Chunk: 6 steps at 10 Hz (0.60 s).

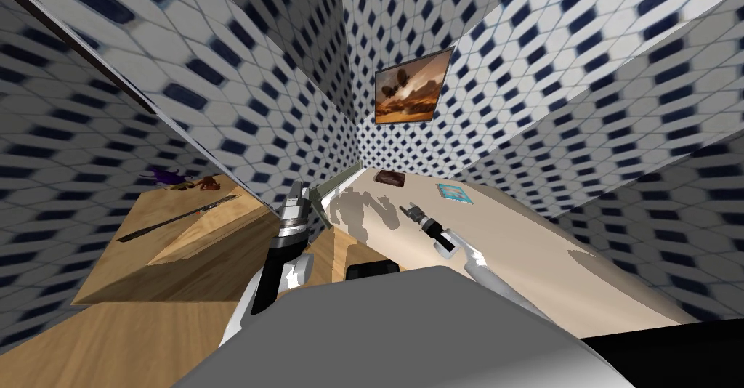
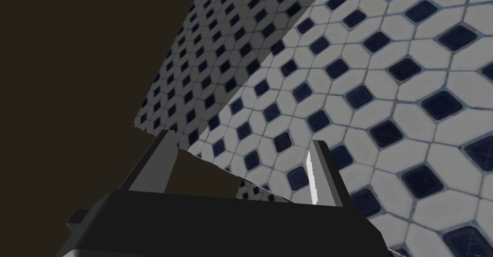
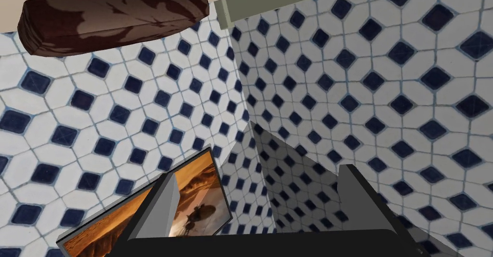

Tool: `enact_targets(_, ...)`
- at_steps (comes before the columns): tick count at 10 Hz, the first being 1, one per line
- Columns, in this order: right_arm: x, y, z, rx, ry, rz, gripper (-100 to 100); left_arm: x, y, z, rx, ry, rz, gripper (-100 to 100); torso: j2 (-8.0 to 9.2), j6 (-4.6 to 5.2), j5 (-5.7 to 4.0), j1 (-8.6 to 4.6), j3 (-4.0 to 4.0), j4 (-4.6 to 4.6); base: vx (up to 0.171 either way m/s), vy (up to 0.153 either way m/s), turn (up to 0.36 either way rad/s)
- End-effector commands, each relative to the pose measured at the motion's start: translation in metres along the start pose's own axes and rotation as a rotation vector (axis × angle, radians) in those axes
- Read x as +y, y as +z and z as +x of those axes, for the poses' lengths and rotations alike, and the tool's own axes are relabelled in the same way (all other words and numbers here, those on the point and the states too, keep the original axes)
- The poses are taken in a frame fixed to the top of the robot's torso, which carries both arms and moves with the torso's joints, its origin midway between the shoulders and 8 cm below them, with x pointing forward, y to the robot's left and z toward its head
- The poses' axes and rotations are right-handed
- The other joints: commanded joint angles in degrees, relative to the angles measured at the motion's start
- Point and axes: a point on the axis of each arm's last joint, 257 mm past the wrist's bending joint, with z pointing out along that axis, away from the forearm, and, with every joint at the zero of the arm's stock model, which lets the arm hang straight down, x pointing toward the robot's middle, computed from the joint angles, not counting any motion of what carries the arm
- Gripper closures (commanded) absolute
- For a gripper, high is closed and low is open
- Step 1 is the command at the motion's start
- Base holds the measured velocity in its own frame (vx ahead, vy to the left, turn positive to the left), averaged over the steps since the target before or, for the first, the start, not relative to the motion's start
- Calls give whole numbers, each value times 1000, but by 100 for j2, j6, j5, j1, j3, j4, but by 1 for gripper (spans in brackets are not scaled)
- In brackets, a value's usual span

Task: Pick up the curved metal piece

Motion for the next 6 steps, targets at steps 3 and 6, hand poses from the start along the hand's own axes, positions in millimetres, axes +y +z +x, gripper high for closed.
enact_targets(3, -32, -12, 41, 130, -145, 27, -100, 0, 0, 0, 0, 0, 0, 0, 1, 1, 0, 0, 0, 0, 1, 9, 94)
enact_targets(6, -55, -26, 68, 211, -213, 50, -100, 0, 0, 0, 0, 0, 0, 0, 2, -2, 0, -1, 1, 0, -3, 5, 81)
